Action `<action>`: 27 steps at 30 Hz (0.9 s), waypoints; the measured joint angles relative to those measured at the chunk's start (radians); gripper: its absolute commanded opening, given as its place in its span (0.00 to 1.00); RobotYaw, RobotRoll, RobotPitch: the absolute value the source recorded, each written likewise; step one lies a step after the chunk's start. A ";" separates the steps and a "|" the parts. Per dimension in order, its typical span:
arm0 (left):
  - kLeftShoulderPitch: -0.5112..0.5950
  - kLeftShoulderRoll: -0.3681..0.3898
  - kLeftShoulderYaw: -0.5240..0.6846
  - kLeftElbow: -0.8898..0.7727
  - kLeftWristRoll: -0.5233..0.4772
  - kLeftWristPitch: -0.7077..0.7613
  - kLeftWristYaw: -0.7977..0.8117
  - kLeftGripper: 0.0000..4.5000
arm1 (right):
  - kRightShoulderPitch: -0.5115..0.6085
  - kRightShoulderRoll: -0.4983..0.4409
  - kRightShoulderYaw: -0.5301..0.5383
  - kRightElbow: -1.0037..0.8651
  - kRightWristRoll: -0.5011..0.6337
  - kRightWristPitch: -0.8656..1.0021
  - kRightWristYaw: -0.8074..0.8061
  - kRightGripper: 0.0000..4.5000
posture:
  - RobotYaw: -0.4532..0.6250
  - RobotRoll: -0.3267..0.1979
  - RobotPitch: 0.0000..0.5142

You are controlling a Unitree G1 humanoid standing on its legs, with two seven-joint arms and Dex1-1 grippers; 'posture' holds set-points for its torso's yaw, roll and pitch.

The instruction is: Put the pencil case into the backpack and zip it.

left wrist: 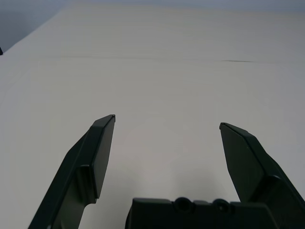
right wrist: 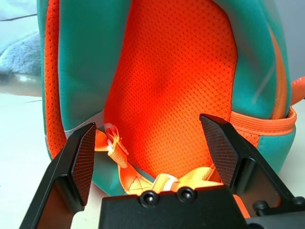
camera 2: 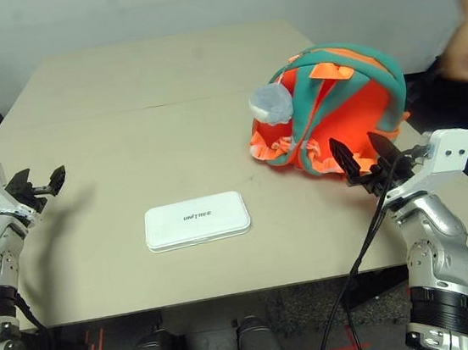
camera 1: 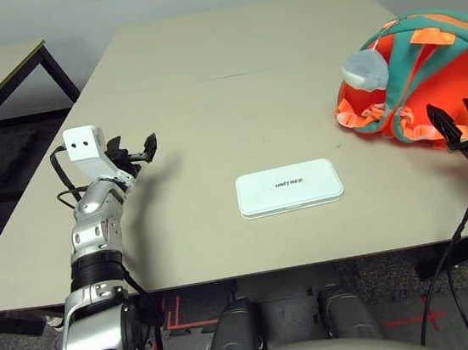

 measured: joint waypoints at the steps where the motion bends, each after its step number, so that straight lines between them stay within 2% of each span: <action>1: 0.000 0.002 0.000 0.000 0.000 0.000 0.000 1.00 | 0.000 0.000 0.000 0.004 0.000 -0.001 0.001 0.99 | 0.37 0.62 0.08; 8: -0.037 -0.021 -0.017 0.005 0.000 -0.003 -0.010 1.00 | -0.019 -0.031 0.000 -0.013 0.001 0.006 -0.004 0.99 | 0.33 0.62 0.11; 13: -0.062 -0.002 -0.033 -0.005 -0.016 0.047 -0.076 1.00 | -0.025 -0.073 -0.007 -0.071 0.023 0.075 -0.022 0.99 | 0.32 0.62 0.07; 15: -0.076 0.034 -0.023 -0.052 -0.076 0.155 -0.127 1.00 | -0.018 -0.098 -0.012 -0.145 0.077 0.179 -0.039 0.99 | 0.33 0.62 0.04; 19: -0.075 0.170 0.034 -0.232 -0.302 0.588 -0.241 1.00 | 0.053 -0.231 -0.084 -0.316 0.342 0.599 -0.084 0.99 | 0.34 0.62 0.03; 22: -0.053 0.224 0.081 -0.336 -0.440 0.837 -0.267 1.00 | 0.073 -0.292 -0.116 -0.368 0.528 0.853 -0.138 0.99 | 0.35 0.62 0.04; 25: 0.009 0.287 0.106 -0.435 -0.589 1.122 -0.300 1.00 | 0.086 -0.406 -0.114 -0.374 0.742 1.132 -0.179 0.99 | 0.37 0.62 0.03; 27: 0.054 0.314 0.107 -0.469 -0.664 1.287 -0.326 1.00 | 0.075 -0.455 -0.103 -0.356 0.839 1.257 -0.206 0.92 | 0.37 0.62 0.04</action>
